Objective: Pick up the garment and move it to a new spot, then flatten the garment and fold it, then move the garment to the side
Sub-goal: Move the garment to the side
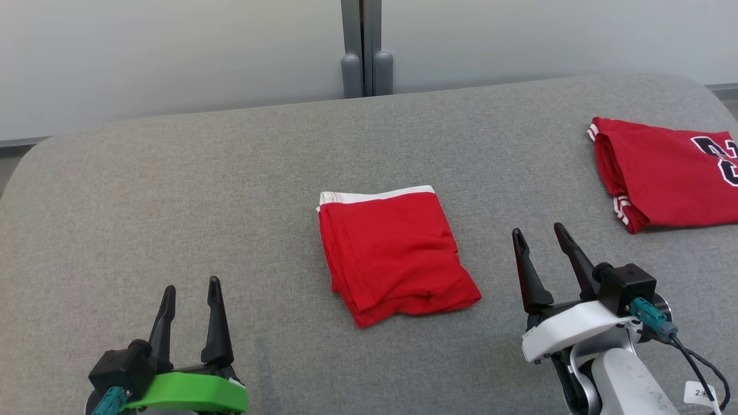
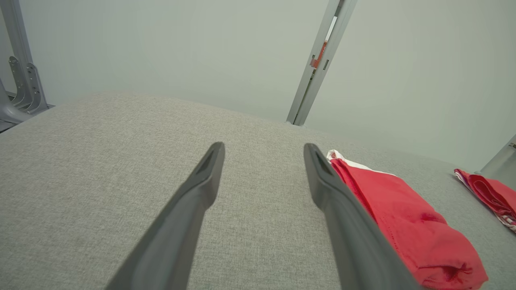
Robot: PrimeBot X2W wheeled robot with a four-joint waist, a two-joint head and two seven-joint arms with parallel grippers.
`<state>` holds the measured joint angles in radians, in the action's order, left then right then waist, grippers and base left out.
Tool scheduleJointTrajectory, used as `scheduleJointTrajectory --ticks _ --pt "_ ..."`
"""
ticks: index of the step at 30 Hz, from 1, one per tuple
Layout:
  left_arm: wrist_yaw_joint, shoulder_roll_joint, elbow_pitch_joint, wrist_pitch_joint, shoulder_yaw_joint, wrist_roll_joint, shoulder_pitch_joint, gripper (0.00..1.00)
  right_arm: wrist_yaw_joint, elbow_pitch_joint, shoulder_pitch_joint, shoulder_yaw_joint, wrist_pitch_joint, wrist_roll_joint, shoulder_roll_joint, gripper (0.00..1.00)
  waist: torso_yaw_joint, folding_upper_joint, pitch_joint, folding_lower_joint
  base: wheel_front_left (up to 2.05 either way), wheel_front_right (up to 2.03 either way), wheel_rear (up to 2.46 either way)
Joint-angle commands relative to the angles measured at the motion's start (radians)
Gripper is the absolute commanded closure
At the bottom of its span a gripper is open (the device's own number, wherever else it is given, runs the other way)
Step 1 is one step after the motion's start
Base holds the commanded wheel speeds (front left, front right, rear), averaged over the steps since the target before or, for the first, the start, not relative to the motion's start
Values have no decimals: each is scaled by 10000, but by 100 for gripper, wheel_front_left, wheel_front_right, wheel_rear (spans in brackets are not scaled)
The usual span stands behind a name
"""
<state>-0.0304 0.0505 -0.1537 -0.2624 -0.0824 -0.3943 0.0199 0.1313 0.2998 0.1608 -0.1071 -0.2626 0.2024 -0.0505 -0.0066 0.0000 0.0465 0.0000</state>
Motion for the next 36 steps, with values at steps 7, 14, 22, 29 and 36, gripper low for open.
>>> scheduleJointTrajectory --ticks 7,14,22,29,36 --pt "38 5 54 -30 -9 -61 23 0 -14 74 -49 28 -27 149 -4 0 35 0 60 0 0 0 0" --pt "56 6 246 -30 -37 -63 -188 0 -14 285 812 -72 302 263 -14 0 149 0 162 0 0 0 0" --pt "0 9 524 -30 -259 65 -461 0 -14 859 2346 -322 2740 889 -760 0 526 0 419 0 0 0 0" --pt "19 10 659 -30 -466 -10 -644 0 -14 1863 3133 -1087 4413 1775 -1291 0 1142 0 824 0 0 0 0" --pt "43 10 740 -30 -430 104 -720 0 -14 2974 3519 -1879 5803 2992 -1801 0 1776 0 1169 0 0 0 0"
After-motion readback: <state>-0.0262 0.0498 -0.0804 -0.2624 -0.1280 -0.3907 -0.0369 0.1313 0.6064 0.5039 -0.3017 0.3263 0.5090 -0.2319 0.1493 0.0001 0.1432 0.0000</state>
